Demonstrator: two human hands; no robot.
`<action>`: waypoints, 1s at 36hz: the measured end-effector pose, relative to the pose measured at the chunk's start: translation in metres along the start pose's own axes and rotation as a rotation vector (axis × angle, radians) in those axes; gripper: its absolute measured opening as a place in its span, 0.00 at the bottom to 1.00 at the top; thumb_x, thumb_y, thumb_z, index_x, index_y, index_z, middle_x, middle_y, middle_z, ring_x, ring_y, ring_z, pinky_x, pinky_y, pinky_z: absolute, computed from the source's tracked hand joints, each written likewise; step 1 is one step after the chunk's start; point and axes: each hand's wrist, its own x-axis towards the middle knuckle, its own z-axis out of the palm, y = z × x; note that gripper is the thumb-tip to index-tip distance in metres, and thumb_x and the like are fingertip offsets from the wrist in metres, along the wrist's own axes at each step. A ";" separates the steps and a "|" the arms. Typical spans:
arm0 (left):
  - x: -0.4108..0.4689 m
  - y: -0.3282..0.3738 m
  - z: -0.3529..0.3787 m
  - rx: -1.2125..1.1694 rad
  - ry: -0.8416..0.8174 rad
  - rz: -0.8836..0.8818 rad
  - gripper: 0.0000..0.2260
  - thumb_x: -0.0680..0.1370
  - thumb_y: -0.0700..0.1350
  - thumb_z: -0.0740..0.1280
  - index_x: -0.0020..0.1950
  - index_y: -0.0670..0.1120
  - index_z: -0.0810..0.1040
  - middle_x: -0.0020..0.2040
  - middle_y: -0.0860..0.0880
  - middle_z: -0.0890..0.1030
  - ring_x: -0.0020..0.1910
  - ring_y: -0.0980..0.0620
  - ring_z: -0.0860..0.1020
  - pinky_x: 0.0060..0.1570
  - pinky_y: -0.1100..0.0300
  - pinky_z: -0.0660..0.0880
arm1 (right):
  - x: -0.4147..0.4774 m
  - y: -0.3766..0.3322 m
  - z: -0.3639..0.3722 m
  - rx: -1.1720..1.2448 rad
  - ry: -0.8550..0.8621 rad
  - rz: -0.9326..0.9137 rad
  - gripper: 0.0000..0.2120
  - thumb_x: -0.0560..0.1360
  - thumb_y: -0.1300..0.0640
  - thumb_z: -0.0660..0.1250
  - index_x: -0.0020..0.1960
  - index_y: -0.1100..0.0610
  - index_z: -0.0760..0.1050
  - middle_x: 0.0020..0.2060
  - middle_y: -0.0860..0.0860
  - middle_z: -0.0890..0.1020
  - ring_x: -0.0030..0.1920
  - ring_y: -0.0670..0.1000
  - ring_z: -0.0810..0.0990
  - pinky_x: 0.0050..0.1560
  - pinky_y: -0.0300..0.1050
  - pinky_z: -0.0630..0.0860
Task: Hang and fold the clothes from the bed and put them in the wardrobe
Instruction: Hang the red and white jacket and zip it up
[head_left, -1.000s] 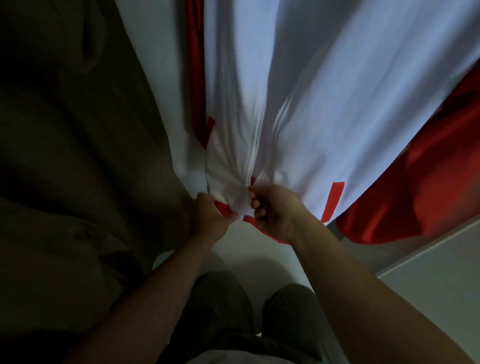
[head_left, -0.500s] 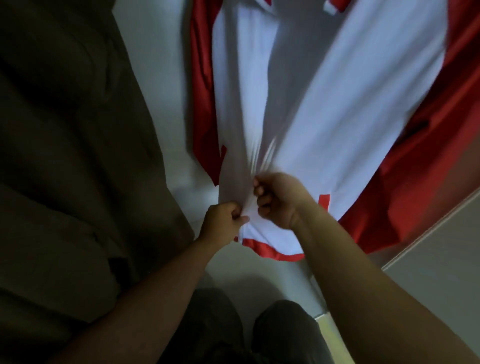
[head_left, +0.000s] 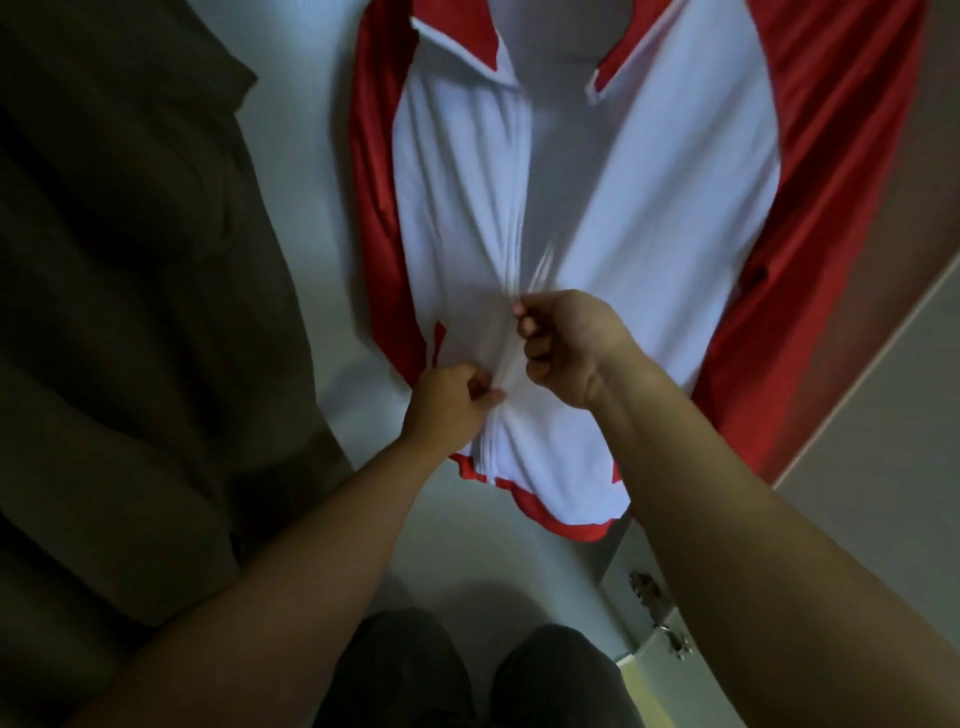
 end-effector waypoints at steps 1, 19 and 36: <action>0.002 0.008 -0.002 -0.012 0.015 0.018 0.12 0.73 0.50 0.76 0.45 0.42 0.82 0.40 0.48 0.84 0.41 0.48 0.82 0.45 0.52 0.79 | -0.002 -0.001 0.000 -0.005 0.002 0.000 0.12 0.78 0.59 0.61 0.36 0.55 0.73 0.27 0.48 0.69 0.23 0.46 0.59 0.25 0.38 0.54; 0.040 0.076 -0.017 -0.201 0.236 0.142 0.11 0.74 0.51 0.73 0.44 0.43 0.79 0.36 0.48 0.81 0.37 0.49 0.79 0.42 0.55 0.76 | -0.020 -0.048 0.016 -0.028 0.070 -0.184 0.11 0.76 0.63 0.62 0.35 0.58 0.75 0.25 0.49 0.70 0.24 0.47 0.59 0.24 0.38 0.54; 0.074 0.101 -0.034 -0.132 0.355 0.264 0.08 0.76 0.49 0.72 0.42 0.47 0.77 0.34 0.52 0.79 0.36 0.50 0.78 0.39 0.58 0.74 | -0.033 -0.105 0.035 0.007 0.087 -0.383 0.13 0.79 0.59 0.62 0.37 0.58 0.77 0.26 0.48 0.71 0.23 0.45 0.61 0.23 0.38 0.56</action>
